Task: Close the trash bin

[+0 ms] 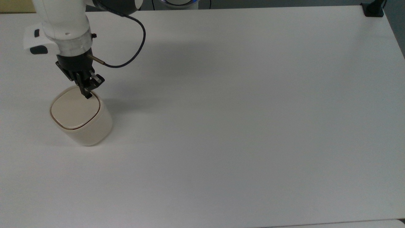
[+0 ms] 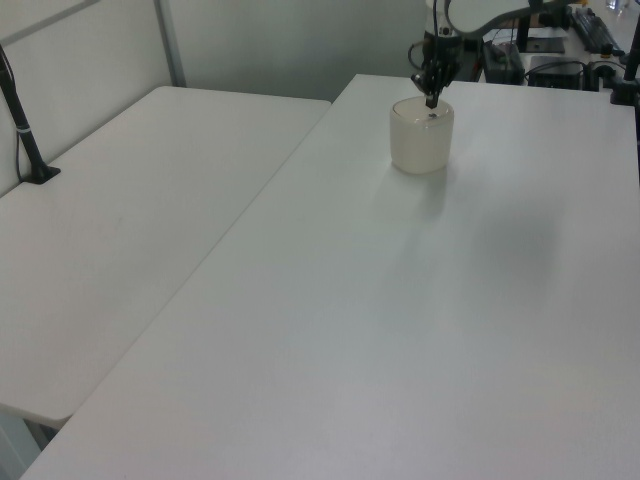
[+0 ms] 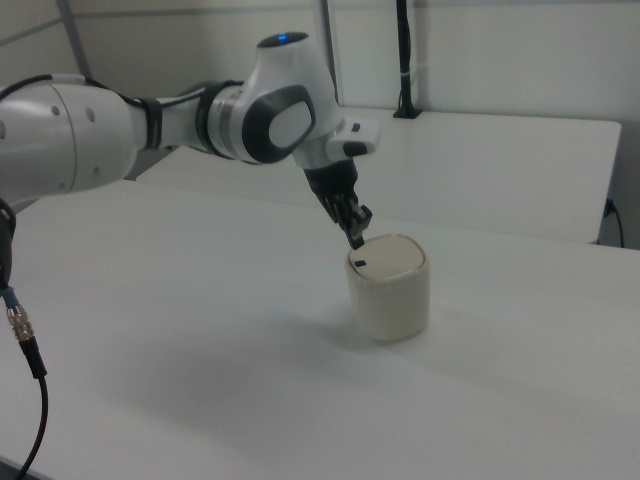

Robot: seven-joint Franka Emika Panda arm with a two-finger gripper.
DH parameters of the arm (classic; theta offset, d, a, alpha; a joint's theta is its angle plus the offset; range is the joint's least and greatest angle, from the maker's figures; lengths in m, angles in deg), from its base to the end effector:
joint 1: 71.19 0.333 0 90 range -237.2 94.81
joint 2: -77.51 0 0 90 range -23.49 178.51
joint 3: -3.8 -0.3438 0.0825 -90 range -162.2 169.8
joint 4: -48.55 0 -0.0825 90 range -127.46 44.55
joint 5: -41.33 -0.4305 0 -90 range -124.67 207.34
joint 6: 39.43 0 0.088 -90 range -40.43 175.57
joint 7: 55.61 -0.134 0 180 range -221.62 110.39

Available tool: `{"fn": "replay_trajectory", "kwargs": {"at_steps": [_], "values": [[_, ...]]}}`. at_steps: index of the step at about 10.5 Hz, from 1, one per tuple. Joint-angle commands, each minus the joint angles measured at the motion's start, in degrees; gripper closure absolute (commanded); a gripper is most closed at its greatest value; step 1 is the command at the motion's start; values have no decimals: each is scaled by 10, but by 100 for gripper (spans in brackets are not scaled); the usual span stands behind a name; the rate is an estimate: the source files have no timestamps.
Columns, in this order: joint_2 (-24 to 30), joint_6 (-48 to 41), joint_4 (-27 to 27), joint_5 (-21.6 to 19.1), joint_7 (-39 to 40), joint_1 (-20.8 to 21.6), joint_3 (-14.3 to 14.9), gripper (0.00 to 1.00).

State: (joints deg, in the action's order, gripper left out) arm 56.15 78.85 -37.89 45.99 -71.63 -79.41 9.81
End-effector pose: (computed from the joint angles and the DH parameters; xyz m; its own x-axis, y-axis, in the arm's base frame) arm 0.7259 -0.1801 0.4561 0.8686 -0.4509 0.2055 -0.4712 -0.8799 0.0610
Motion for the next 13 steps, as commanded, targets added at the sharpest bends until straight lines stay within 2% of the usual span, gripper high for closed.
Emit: {"fn": "replay_trajectory", "kwargs": {"at_steps": [1,3,6,9,10,11,12,13], "values": [[54,-63,8,-17,7,30,1,100],[93,-122,6,-10,15,75,1,100],[149,-233,3,-10,95,148,1,100],[178,-263,-12,-15,111,180,1,94],[179,-263,-15,-16,111,181,1,66],[179,-263,-15,-16,112,181,1,44],[179,-263,-15,-16,112,181,1,14],[177,-262,-15,-14,113,182,1,0]]}}
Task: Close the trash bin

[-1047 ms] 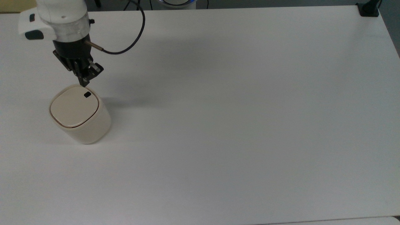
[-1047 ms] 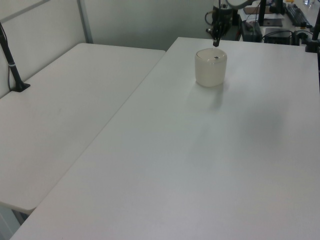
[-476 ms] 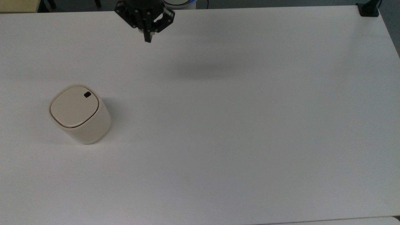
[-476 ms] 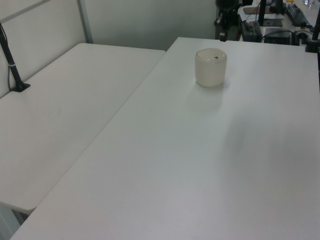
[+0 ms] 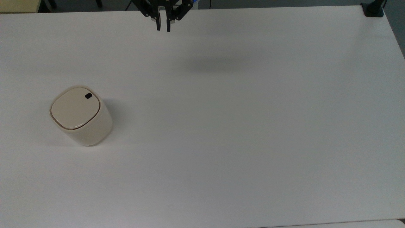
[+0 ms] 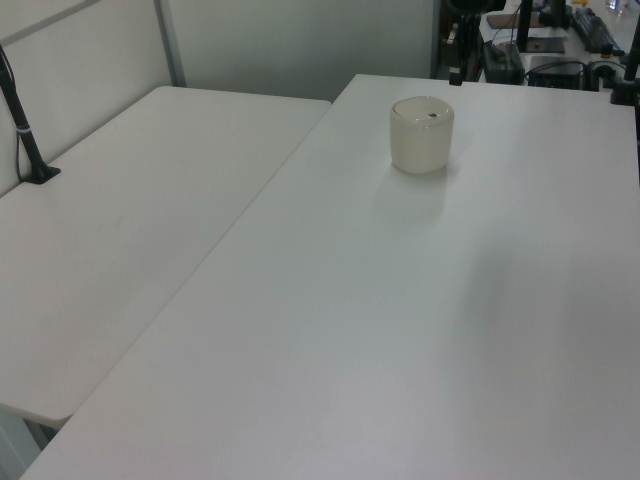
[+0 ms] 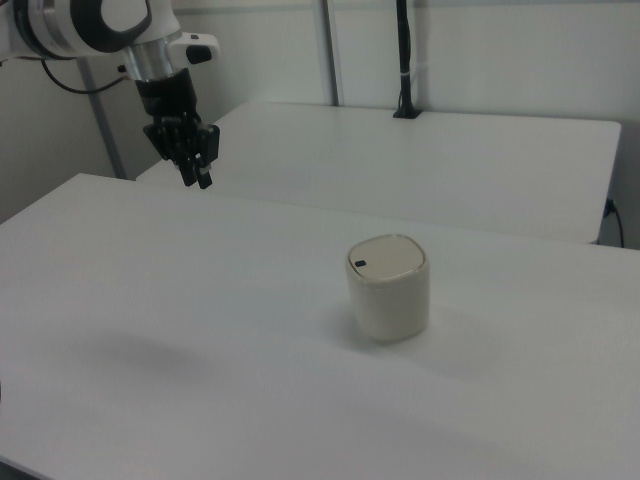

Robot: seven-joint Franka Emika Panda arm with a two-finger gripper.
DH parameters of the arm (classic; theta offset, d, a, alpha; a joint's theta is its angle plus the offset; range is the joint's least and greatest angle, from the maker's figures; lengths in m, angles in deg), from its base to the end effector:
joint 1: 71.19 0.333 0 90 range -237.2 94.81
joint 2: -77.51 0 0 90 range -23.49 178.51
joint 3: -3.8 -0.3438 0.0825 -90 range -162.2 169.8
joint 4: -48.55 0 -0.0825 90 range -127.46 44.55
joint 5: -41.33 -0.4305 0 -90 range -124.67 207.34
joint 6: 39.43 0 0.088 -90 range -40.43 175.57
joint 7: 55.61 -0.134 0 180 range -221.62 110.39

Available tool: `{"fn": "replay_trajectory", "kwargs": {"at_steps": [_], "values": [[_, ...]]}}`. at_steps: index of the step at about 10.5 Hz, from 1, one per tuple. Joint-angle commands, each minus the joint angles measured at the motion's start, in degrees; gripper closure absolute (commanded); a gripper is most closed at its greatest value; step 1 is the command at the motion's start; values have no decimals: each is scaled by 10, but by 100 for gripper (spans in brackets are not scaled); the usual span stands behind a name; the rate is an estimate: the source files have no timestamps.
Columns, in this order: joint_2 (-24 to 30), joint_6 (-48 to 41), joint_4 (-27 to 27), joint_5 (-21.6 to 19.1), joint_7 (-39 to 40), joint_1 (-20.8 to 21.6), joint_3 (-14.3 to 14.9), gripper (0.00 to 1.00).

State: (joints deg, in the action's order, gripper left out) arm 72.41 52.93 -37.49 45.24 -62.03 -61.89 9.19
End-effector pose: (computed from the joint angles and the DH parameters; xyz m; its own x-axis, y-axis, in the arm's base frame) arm 0.6345 0.0370 0.6105 0.9987 -0.0401 0.0300 -0.0423 -0.9964 0.0736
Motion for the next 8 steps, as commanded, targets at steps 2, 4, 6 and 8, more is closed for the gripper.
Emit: {"fn": "replay_trajectory", "kwargs": {"at_steps": [2,4,6,8], "values": [[12,-2,-19,-6,18,12,7,0],[13,-7,-19,-3,18,13,7,0],[15,-7,-16,-7,17,11,7,0],[13,-4,-14,-7,17,10,8,0]]}}
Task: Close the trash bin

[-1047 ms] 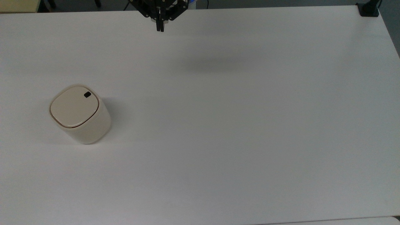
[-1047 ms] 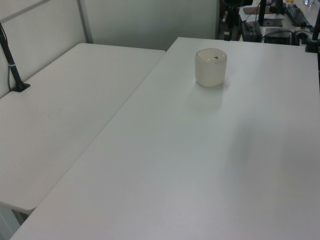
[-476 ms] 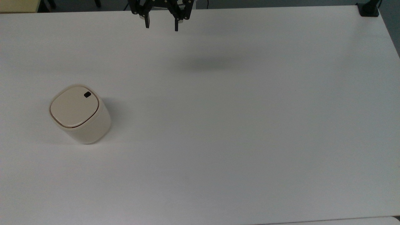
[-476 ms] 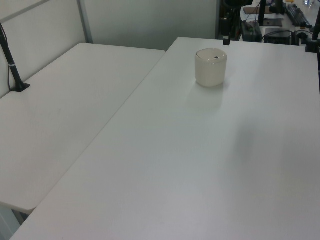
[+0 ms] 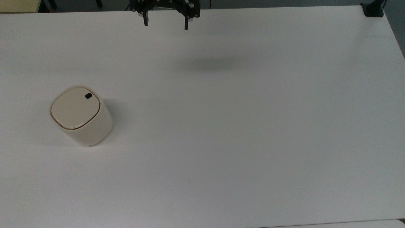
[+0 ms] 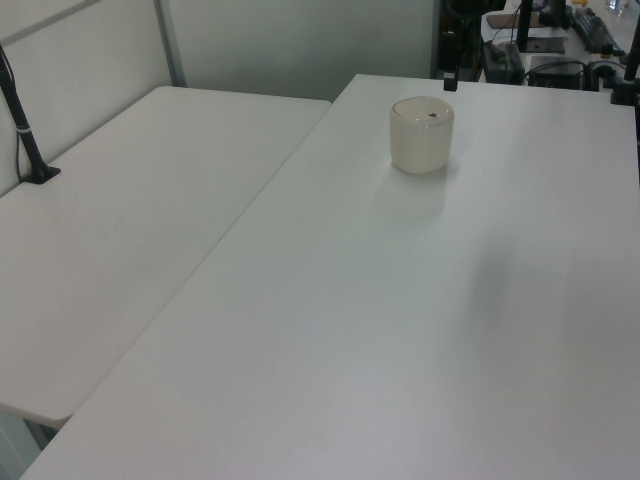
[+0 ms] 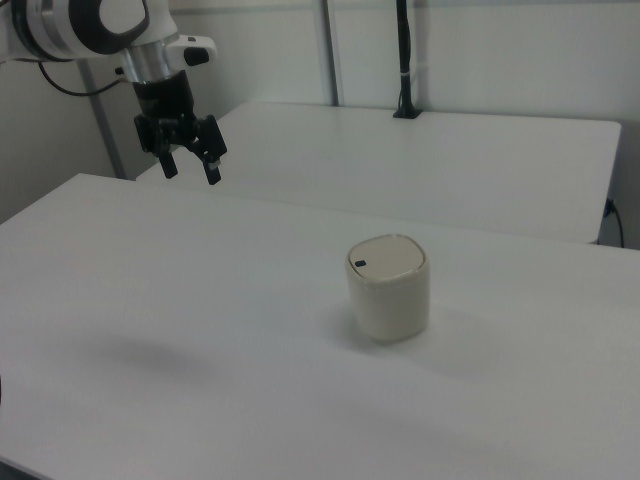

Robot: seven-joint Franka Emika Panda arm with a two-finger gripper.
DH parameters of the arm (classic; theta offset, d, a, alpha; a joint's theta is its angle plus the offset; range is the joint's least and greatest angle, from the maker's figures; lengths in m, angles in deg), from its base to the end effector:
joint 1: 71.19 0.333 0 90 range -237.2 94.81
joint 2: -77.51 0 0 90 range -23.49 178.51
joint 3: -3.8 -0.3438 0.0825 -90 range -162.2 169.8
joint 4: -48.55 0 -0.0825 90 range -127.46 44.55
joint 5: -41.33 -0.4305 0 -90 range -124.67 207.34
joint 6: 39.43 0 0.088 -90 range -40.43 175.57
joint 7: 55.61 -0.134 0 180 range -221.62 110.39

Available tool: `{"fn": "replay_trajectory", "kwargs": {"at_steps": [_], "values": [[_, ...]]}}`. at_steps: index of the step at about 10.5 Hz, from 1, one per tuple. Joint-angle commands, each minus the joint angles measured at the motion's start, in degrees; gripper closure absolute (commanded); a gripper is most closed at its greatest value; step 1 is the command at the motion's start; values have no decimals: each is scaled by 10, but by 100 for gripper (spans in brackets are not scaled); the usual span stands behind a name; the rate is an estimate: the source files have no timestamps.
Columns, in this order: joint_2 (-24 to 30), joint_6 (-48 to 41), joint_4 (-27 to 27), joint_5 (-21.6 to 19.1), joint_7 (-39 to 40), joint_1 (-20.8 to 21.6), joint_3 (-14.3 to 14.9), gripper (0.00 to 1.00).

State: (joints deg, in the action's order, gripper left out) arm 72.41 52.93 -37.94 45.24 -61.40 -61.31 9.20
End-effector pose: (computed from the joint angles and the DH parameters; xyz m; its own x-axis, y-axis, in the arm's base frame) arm 0.6336 0.0433 0.6064 0.9996 -0.0193 0.0214 -0.0208 -0.9970 0.0747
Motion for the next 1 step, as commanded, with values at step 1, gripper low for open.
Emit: {"fn": "replay_trajectory", "kwargs": {"at_steps": [1], "values": [[14,-5,-10,-7,10,4,7,0]]}}
